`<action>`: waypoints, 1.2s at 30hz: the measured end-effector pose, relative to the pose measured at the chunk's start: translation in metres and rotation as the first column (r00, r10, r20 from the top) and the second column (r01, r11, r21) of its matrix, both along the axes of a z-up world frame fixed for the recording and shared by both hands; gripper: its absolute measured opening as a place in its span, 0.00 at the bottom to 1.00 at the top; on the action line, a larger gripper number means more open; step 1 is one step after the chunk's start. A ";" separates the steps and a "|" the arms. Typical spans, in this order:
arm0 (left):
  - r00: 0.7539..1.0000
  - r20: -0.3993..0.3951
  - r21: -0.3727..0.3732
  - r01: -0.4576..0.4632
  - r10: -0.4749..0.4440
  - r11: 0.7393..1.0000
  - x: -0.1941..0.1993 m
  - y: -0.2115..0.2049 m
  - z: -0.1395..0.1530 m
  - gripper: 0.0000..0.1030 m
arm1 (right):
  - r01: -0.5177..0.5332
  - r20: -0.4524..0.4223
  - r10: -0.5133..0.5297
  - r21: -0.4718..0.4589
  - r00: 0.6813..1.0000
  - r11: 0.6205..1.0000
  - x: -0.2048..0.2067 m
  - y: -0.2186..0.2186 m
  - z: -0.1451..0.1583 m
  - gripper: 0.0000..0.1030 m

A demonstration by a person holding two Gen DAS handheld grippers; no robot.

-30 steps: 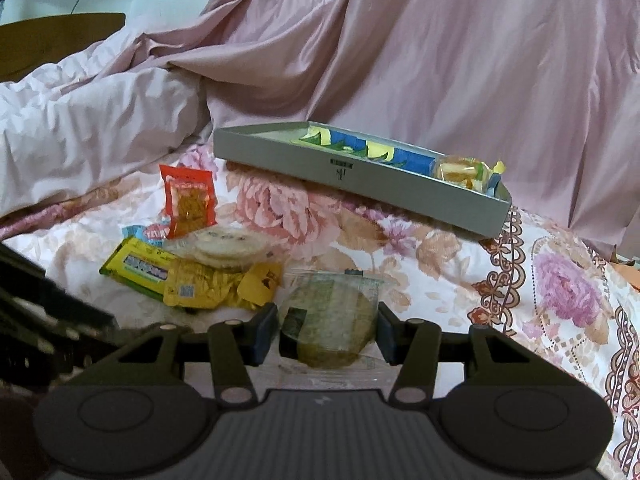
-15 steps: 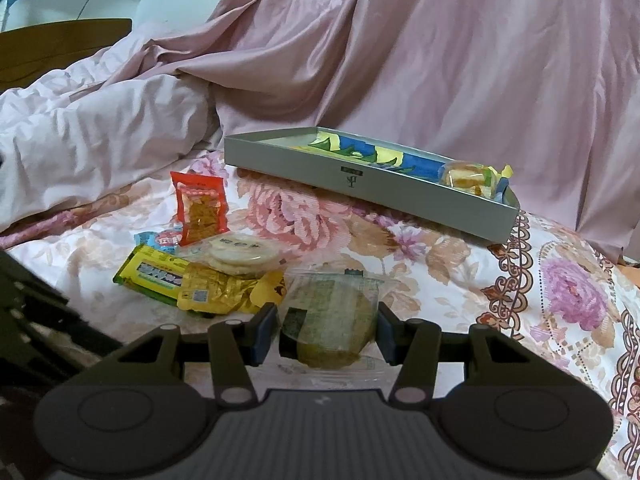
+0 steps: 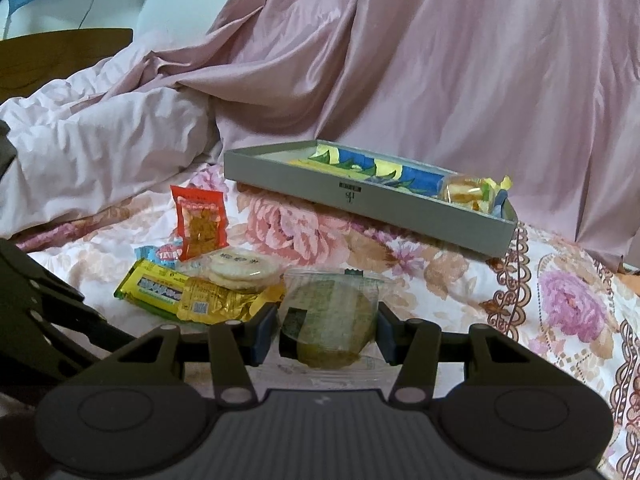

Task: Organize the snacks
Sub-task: 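Carry the dark snack and round cookie into the grey tray and release both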

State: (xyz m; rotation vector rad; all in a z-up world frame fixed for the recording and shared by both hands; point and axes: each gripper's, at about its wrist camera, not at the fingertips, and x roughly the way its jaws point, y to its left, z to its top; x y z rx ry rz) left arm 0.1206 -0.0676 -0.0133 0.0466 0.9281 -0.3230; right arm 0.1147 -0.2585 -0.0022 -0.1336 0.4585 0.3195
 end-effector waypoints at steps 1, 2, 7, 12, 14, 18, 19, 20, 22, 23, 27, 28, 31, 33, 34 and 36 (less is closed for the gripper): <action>1.000 0.014 -0.010 -0.005 0.005 1.000 0.000 0.000 0.005 0.46 | 0.001 0.006 -0.001 0.000 1.000 1.000 0.000 0.000 0.001 0.54; 1.000 0.029 -0.021 -0.011 0.011 1.000 0.001 0.001 0.011 0.46 | 0.004 0.011 -0.004 0.002 1.000 1.000 0.000 -0.001 0.002 0.54; 0.997 0.080 -0.043 -0.010 0.013 0.999 0.012 -0.002 0.038 0.46 | 0.020 0.027 -0.020 0.023 0.999 1.000 0.008 -0.005 0.009 0.54; 0.992 0.122 -0.057 0.001 0.006 0.998 0.026 -0.007 0.060 0.46 | 0.032 0.051 -0.034 0.047 0.998 0.998 0.017 -0.011 0.015 0.54; 0.989 0.145 -0.057 -0.002 0.010 0.998 0.033 -0.010 0.068 0.46 | 0.032 0.061 -0.036 0.056 0.998 0.998 0.022 -0.013 0.018 0.54; 0.980 0.192 -0.072 -0.034 0.048 0.997 0.061 -0.012 0.087 0.46 | 0.030 0.089 -0.036 0.069 0.995 0.997 0.035 -0.013 0.025 0.54; 0.978 0.201 -0.077 -0.047 0.062 0.996 0.069 -0.012 0.090 0.46 | 0.031 0.098 -0.038 0.074 0.994 0.997 0.039 -0.013 0.026 0.54; 0.974 0.212 -0.081 -0.062 0.078 0.995 0.077 -0.013 0.094 0.46 | 0.032 0.106 -0.041 0.077 0.994 0.996 0.043 -0.014 0.028 0.54; 0.965 0.241 -0.086 -0.089 0.107 0.992 0.092 -0.015 0.101 0.46 | 0.040 0.120 -0.050 0.088 0.992 0.995 0.051 -0.014 0.029 0.54; 0.960 0.255 -0.088 -0.100 0.120 0.991 0.099 -0.016 0.104 0.46 | 0.043 0.125 -0.055 0.096 0.991 0.995 0.055 -0.014 0.030 0.54; 0.937 0.311 -0.090 -0.135 0.157 0.987 0.126 -0.019 0.109 0.46 | 0.052 0.155 -0.071 0.125 0.985 0.991 0.077 -0.019 0.031 0.54; 0.932 0.324 -0.089 -0.143 0.164 0.986 0.133 -0.019 0.109 0.46 | 0.049 0.164 -0.071 0.131 0.984 0.990 0.082 -0.019 0.030 0.54; 0.918 0.343 -0.107 -0.170 0.197 0.980 0.154 -0.019 0.109 0.46 | 0.044 0.195 -0.069 0.131 0.978 0.990 0.100 -0.021 0.029 0.54; 0.908 0.356 -0.125 -0.188 0.221 0.974 0.168 -0.019 0.109 0.46 | 0.046 0.213 -0.076 0.141 0.974 0.989 0.112 -0.023 0.030 0.54; 0.901 0.365 -0.132 -0.199 0.234 0.971 0.175 -0.019 0.108 0.46 | 0.049 0.220 -0.081 0.149 0.972 0.988 0.119 -0.024 0.030 0.54; 0.892 0.373 -0.144 -0.216 0.255 0.966 0.189 -0.020 0.107 0.46 | 0.059 0.238 -0.096 0.159 0.967 0.985 0.131 -0.023 0.032 0.54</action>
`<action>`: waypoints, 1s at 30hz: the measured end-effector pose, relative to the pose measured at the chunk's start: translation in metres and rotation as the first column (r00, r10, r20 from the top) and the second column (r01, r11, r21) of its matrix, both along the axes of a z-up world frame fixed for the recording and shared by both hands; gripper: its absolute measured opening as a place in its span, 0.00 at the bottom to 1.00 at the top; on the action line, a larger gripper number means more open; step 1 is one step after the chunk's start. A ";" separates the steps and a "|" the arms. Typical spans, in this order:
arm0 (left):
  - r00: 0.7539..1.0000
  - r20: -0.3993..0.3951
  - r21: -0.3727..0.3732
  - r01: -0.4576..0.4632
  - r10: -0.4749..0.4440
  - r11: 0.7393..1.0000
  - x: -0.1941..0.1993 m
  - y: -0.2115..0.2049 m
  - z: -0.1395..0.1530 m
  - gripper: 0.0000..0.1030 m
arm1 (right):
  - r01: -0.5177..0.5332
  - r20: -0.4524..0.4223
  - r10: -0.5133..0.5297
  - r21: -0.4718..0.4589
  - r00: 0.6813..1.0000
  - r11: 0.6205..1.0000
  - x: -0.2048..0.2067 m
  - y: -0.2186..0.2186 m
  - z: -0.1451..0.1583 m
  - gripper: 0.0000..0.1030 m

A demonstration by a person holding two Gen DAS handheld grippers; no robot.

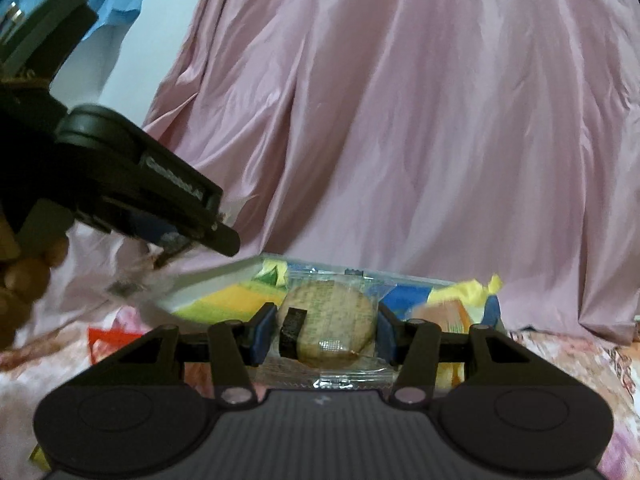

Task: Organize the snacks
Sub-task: 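Carry the dark snack and round cookie into the grey tray and release both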

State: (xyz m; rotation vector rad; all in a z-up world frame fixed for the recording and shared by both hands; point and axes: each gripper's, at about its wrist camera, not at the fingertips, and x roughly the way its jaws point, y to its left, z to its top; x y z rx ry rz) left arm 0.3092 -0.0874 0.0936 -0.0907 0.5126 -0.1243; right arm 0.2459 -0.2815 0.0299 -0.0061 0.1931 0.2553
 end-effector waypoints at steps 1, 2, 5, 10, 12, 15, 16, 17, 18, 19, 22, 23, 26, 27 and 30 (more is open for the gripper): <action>1.000 0.001 -0.006 -0.006 0.006 1.000 0.007 0.000 -0.002 0.46 | 0.008 0.009 -0.008 0.006 1.000 1.000 0.006 0.001 0.001 0.54; 1.000 0.002 -0.011 -0.010 0.010 1.000 0.013 -0.001 -0.004 0.46 | 0.014 0.014 -0.014 0.016 1.000 1.000 0.013 0.001 0.002 0.55; 1.000 -0.001 -0.017 -0.020 0.020 1.000 0.030 -0.003 -0.010 0.46 | 0.022 -0.002 -0.022 0.032 1.000 0.999 0.032 0.002 0.000 0.55; 1.000 -0.023 -0.017 -0.022 0.022 1.000 0.049 -0.007 -0.027 0.46 | 0.023 -0.040 -0.022 0.018 0.999 1.000 0.049 0.006 -0.013 0.55; 0.999 -0.032 -0.026 -0.026 0.026 0.999 0.053 -0.009 -0.031 0.46 | 0.023 -0.052 -0.022 0.013 0.998 1.000 0.051 0.007 -0.017 0.55; 0.998 -0.045 -0.030 -0.033 0.032 0.999 0.058 -0.011 -0.038 0.46 | 0.022 -0.064 -0.021 0.010 0.998 1.000 0.055 0.007 -0.021 0.55; 0.998 -0.049 -0.031 -0.035 0.034 0.999 0.059 -0.011 -0.039 0.46 | 0.021 -0.068 -0.020 0.011 0.997 1.000 0.056 0.007 -0.022 0.55; 0.998 -0.052 -0.031 -0.037 0.035 0.999 0.061 -0.011 -0.040 0.46 | 0.021 -0.070 -0.020 0.011 0.997 1.000 0.056 0.007 -0.023 0.55; 0.998 -0.055 -0.030 -0.038 0.037 0.999 0.061 -0.011 -0.041 0.46 | 0.021 -0.070 -0.020 0.009 0.997 1.000 0.057 0.007 -0.024 0.55; 0.998 -0.059 -0.027 -0.040 0.038 0.999 0.063 -0.011 -0.042 0.46 | 0.020 -0.069 -0.019 0.005 0.997 1.000 0.057 0.007 -0.024 0.55; 0.996 -0.071 -0.026 -0.050 0.048 0.998 0.065 -0.011 -0.045 0.47 | 0.018 -0.068 -0.018 0.000 0.998 1.000 0.056 0.008 -0.024 0.55; 0.996 -0.075 -0.028 -0.051 0.049 0.998 0.065 -0.011 -0.046 0.47 | 0.018 -0.068 -0.018 0.000 0.998 1.000 0.056 0.009 -0.024 0.55; 0.994 -0.098 -0.019 -0.049 0.046 0.999 0.067 -0.012 -0.048 0.54 | 0.017 -0.071 -0.018 -0.008 0.997 1.000 0.058 0.011 -0.024 0.56; 0.994 -0.100 -0.014 -0.053 0.052 0.998 0.067 -0.012 -0.048 0.57 | 0.018 -0.071 -0.019 -0.013 0.997 1.000 0.058 0.011 -0.024 0.57; 0.993 -0.098 -0.020 -0.067 0.065 0.998 0.063 -0.009 -0.046 0.68 | 0.017 -0.069 -0.018 -0.014 0.997 1.000 0.056 0.013 -0.023 0.60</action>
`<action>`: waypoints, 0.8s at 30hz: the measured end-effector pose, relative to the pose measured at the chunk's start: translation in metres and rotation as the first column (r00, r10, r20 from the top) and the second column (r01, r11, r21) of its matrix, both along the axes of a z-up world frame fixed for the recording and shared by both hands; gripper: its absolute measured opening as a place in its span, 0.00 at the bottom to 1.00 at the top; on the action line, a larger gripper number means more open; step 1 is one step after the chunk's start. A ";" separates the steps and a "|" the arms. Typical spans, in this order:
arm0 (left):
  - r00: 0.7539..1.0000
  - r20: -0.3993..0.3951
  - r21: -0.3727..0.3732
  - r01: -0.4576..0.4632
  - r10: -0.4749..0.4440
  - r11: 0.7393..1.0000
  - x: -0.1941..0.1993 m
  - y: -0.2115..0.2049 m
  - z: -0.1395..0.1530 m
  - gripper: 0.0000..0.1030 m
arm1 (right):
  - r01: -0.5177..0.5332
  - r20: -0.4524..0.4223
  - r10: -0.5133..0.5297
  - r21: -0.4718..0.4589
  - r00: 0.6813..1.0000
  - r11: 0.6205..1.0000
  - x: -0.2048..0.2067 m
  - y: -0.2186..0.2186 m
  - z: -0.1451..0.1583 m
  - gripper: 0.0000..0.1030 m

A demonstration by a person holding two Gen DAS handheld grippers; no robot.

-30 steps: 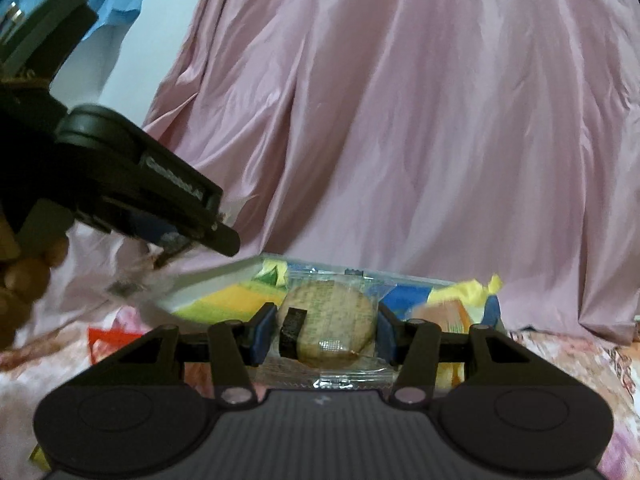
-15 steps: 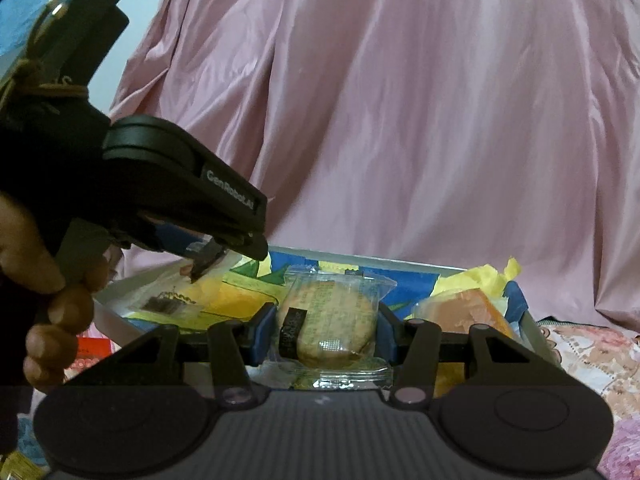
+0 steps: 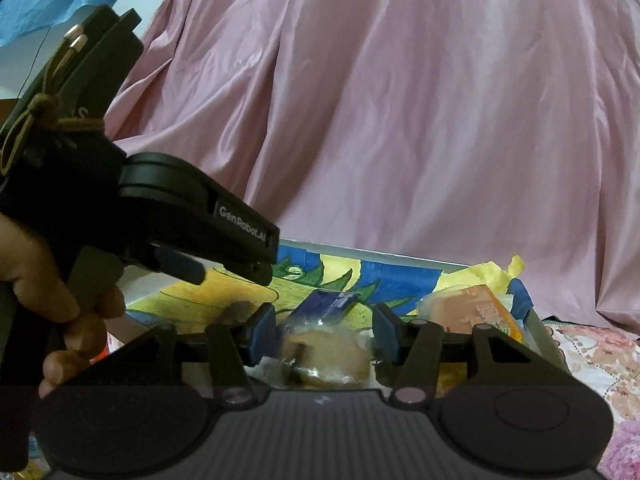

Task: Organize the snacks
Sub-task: 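Carry the dark snack and round cookie into the grey tray and release both, then withdraw both tools from the tray back over the remaining snacks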

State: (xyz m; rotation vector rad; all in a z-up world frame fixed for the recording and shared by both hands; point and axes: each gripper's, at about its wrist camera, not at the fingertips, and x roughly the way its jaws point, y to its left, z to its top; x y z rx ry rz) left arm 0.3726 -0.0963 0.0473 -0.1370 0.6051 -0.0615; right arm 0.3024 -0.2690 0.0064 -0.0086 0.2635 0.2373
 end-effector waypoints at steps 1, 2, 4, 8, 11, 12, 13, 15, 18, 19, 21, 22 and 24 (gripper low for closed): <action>1.000 0.002 -0.007 -0.005 0.005 1.000 -0.002 0.002 0.001 0.72 | 0.001 0.001 -0.001 -0.001 1.000 1.000 -0.001 0.000 0.000 0.64; 1.000 0.004 -0.014 -0.010 0.010 1.000 -0.004 0.004 0.003 0.75 | 0.003 0.003 -0.003 -0.002 1.000 1.000 -0.002 0.000 0.001 0.65; 1.000 0.015 -0.029 -0.020 0.020 0.999 -0.010 0.008 0.009 0.82 | 0.007 0.009 -0.007 0.000 1.000 1.000 -0.006 -0.001 0.003 0.69; 0.998 0.050 -0.061 -0.045 0.048 0.997 -0.030 0.019 0.022 0.95 | 0.017 0.042 -0.017 0.006 0.999 1.000 -0.022 -0.003 0.011 0.79; 0.995 0.077 -0.082 -0.063 0.069 0.995 -0.048 0.029 0.031 0.99 | 0.029 0.059 -0.030 0.009 0.998 1.000 -0.037 -0.007 0.019 0.84; 0.994 0.083 -0.089 -0.065 0.073 0.994 -0.056 0.033 0.034 0.99 | 0.034 0.063 -0.034 0.010 0.997 0.999 -0.042 -0.008 0.022 0.86; 0.994 0.086 -0.092 -0.066 0.074 0.994 -0.062 0.037 0.036 0.99 | 0.037 0.066 -0.038 0.012 0.997 0.999 -0.047 -0.009 0.026 0.89; 0.992 0.090 -0.095 -0.076 0.085 0.993 -0.077 0.044 0.041 0.99 | 0.041 0.074 -0.042 0.018 0.996 0.999 -0.059 -0.010 0.032 0.93; 0.990 0.103 -0.108 -0.081 0.092 0.991 -0.099 0.055 0.049 0.99 | 0.039 0.085 -0.040 0.017 0.996 0.999 -0.074 -0.010 0.042 0.96; 0.990 0.110 -0.111 -0.080 0.092 0.991 -0.108 0.059 0.051 0.99 | 0.041 0.090 -0.042 0.016 0.995 0.999 -0.081 -0.010 0.046 0.98; 0.988 0.122 -0.108 -0.083 0.096 0.991 -0.124 0.063 0.056 0.99 | 0.046 0.094 -0.048 0.027 0.994 0.999 -0.094 -0.010 0.052 1.00; 0.986 0.130 -0.104 -0.086 0.100 0.991 -0.132 0.065 0.059 0.99 | 0.045 0.097 -0.048 0.033 0.994 0.998 -0.102 -0.010 0.055 1.00; 0.983 0.152 -0.094 -0.095 0.108 0.991 -0.149 0.068 0.064 0.99 | 0.048 0.097 -0.052 0.038 0.994 0.998 -0.115 -0.009 0.061 1.00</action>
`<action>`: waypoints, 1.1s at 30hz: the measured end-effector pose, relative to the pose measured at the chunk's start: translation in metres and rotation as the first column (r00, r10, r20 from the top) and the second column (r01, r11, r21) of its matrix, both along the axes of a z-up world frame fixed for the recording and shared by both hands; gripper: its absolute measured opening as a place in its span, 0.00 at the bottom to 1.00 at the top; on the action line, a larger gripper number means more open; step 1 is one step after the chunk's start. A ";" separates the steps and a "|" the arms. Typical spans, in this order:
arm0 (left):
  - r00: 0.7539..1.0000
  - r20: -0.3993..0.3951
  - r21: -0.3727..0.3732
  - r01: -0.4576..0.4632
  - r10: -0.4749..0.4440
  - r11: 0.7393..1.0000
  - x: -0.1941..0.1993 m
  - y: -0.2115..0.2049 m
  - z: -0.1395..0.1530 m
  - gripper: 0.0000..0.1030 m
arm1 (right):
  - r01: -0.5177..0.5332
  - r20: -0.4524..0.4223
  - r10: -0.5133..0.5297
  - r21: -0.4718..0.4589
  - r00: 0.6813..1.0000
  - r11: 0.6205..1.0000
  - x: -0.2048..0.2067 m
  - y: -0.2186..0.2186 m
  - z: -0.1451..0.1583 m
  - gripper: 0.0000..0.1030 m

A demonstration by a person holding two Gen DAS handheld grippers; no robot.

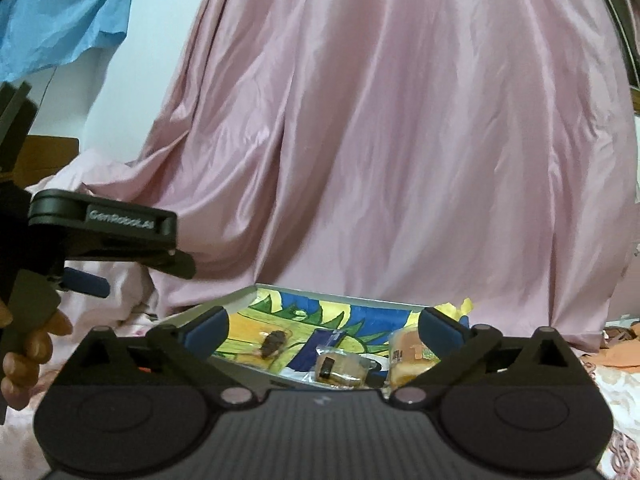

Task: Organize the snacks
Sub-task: 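Withdraw both tools from the tray back over the remaining snacks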

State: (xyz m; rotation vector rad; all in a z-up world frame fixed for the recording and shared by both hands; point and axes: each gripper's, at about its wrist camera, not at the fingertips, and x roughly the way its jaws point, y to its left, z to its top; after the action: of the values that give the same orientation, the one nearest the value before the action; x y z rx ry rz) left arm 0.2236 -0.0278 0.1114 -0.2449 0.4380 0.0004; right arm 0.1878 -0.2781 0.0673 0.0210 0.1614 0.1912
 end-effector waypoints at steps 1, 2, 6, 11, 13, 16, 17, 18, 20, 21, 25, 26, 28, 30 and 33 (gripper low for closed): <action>1.000 0.010 0.005 -0.003 0.003 1.000 -0.008 0.002 0.002 0.99 | 0.003 0.001 -0.003 0.003 1.000 1.000 -0.007 0.000 0.003 1.00; 1.000 0.017 0.012 -0.004 0.003 1.000 -0.015 0.003 0.004 0.99 | 0.006 0.002 -0.006 0.007 1.000 1.000 -0.014 0.000 0.005 1.00; 0.999 0.039 0.044 -0.007 0.005 0.999 -0.048 0.009 0.008 0.99 | 0.023 -0.002 -0.023 0.027 1.000 0.999 -0.038 -0.001 0.008 1.00; 0.999 0.045 0.075 -0.008 0.004 0.997 -0.086 0.018 0.004 0.99 | 0.033 -0.035 -0.032 0.028 0.999 0.999 -0.068 0.000 0.003 1.00; 0.999 0.040 0.085 -0.008 0.004 0.996 -0.100 0.022 -0.001 0.99 | 0.038 -0.048 -0.037 0.031 0.998 0.999 -0.080 0.001 -0.001 1.00; 1.000 0.023 0.099 -0.004 0.001 0.995 -0.119 0.027 -0.009 0.99 | 0.041 -0.075 -0.039 0.033 0.996 0.999 -0.095 0.002 -0.008 1.00; 1.000 0.016 0.103 -0.004 0.002 0.995 -0.125 0.029 -0.013 0.99 | 0.042 -0.083 -0.039 0.030 0.996 0.999 -0.099 0.002 -0.010 1.00; 1.000 0.011 0.105 -0.005 0.004 0.994 -0.131 0.031 -0.016 0.99 | 0.043 -0.089 -0.040 0.029 0.995 0.999 -0.104 0.003 -0.011 1.00; 1.000 0.000 0.107 -0.004 0.004 0.994 -0.141 0.034 -0.022 0.99 | 0.038 -0.101 -0.035 0.029 0.994 0.999 -0.112 0.006 -0.014 1.00; 1.000 -0.010 0.109 -0.001 0.002 0.994 -0.145 0.035 -0.025 0.99 | 0.036 -0.104 -0.033 0.030 0.994 0.999 -0.115 0.007 -0.014 1.00; 0.999 -0.037 0.118 0.005 0.000 0.993 -0.163 0.041 -0.037 0.99 | 0.026 -0.113 -0.024 0.022 0.993 0.999 -0.129 0.013 -0.017 1.00; 0.999 -0.043 0.122 0.007 -0.002 0.992 -0.167 0.043 -0.040 0.99 | 0.026 -0.117 -0.022 0.025 0.993 0.999 -0.132 0.013 -0.017 1.00; 0.998 -0.059 0.135 0.018 -0.010 0.991 -0.174 0.046 -0.047 0.99 | 0.022 -0.130 -0.018 0.031 0.991 0.999 -0.138 0.015 -0.020 1.00; 0.997 -0.070 0.147 0.022 -0.012 0.989 -0.179 0.048 -0.053 0.99 | 0.014 -0.147 -0.010 0.026 0.989 1.000 -0.143 0.017 -0.023 1.00; 0.996 -0.083 0.159 0.035 -0.022 0.987 -0.185 0.049 -0.061 0.99 | 0.005 -0.179 -0.002 0.016 0.984 1.000 -0.145 0.022 -0.028 1.00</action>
State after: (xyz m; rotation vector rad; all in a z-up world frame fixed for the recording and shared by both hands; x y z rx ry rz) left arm 0.0385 0.0215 0.0500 -0.0807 0.5195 0.0177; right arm 0.0427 -0.2565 0.0392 0.0548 0.3395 0.1873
